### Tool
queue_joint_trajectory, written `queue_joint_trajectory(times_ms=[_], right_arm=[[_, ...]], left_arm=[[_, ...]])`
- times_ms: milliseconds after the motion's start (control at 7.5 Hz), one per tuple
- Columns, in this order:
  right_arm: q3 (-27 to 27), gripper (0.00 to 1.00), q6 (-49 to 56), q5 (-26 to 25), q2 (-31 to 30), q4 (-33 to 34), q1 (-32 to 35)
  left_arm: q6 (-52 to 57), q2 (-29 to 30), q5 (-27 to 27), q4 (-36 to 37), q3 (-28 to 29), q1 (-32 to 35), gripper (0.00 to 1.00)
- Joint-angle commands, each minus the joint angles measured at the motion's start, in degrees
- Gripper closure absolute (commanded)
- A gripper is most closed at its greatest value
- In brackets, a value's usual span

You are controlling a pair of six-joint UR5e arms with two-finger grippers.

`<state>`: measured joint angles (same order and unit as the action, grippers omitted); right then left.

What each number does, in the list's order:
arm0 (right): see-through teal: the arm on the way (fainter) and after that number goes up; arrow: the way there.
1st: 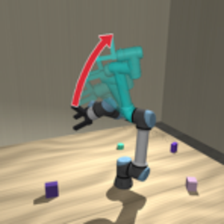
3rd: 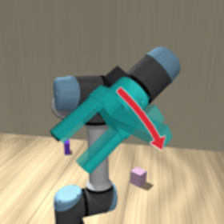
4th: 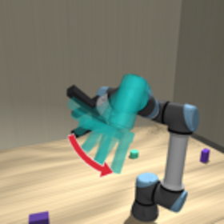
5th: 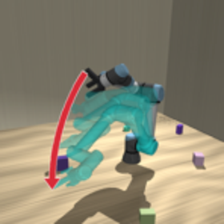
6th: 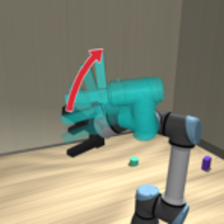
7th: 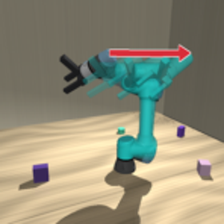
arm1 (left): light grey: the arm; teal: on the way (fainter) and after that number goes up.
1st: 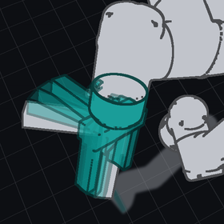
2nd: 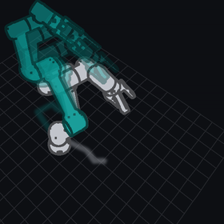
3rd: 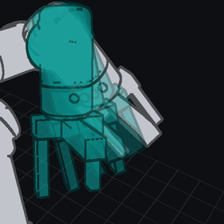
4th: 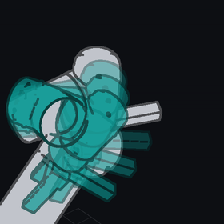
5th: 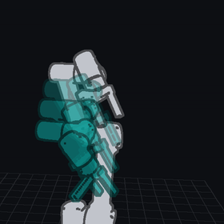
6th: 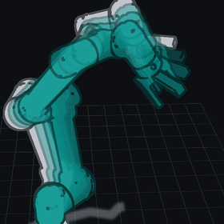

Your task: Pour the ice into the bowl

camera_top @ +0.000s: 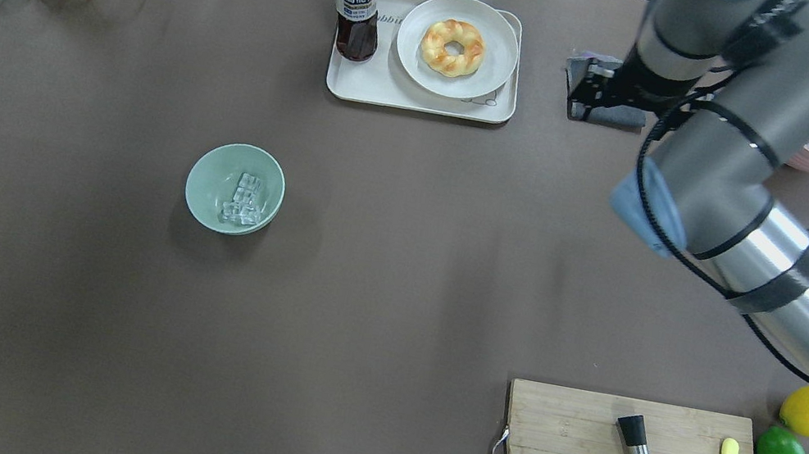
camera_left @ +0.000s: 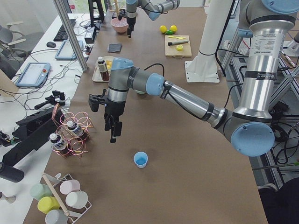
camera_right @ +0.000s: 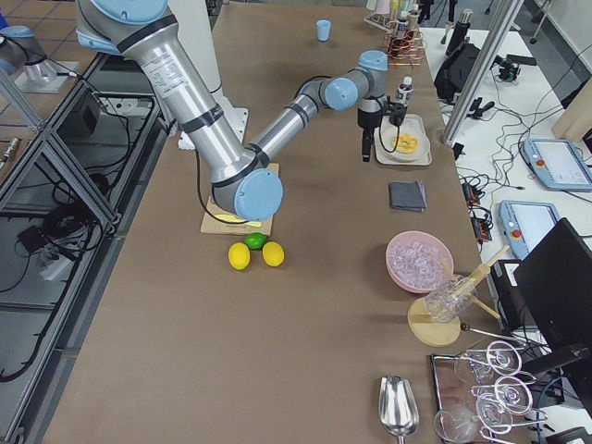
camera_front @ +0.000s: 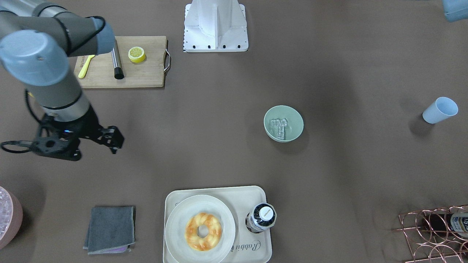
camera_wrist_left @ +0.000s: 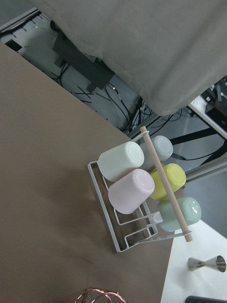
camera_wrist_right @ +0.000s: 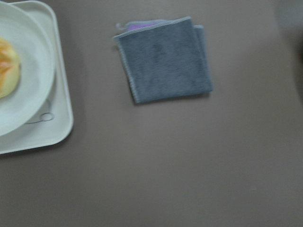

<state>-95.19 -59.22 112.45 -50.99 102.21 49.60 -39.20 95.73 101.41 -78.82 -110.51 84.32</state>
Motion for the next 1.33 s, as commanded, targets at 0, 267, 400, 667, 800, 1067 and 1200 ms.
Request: queue_joint_trajectory(times_ms=[0, 267, 400, 667, 800, 1067, 1200], right_arm=[[5.70, 0.01, -5.55, -5.38, 11.75, -0.43, -11.42], [14.44, 0.01, -5.99, -8.64, 20.35, -1.82, -16.71], [22.68, 0.01, -6.78, -10.57, 25.28, -5.40, -18.91], [33.36, 0.01, -7.31, -14.09, 31.10, -11.39, -21.29], [35.14, 0.01, -7.31, -14.97, 31.65, -13.68, -22.69], [35.77, 0.01, -7.22, -15.33, 31.39, -15.97, -24.11], [37.25, 0.01, -7.22, -15.68, 31.39, -18.60, -24.72]], left_arm=[[18.50, -0.90, 15.43, -1.17, 2.31, 10.22, 0.02], [24.76, -1.86, 23.97, -0.99, 4.33, 12.69, 0.02], [25.92, -2.30, 25.31, -1.68, 5.99, 12.62, 0.02], [37.37, -1.86, 28.81, -2.91, 13.18, 12.53, 0.02], [38.31, -2.21, 33.10, -3.01, 13.74, 12.36, 0.02], [41.55, -1.43, 33.41, -6.15, 18.98, 10.09, 0.02], [43.66, -0.64, 33.50, -10.44, 23.46, 8.77, 0.02]])
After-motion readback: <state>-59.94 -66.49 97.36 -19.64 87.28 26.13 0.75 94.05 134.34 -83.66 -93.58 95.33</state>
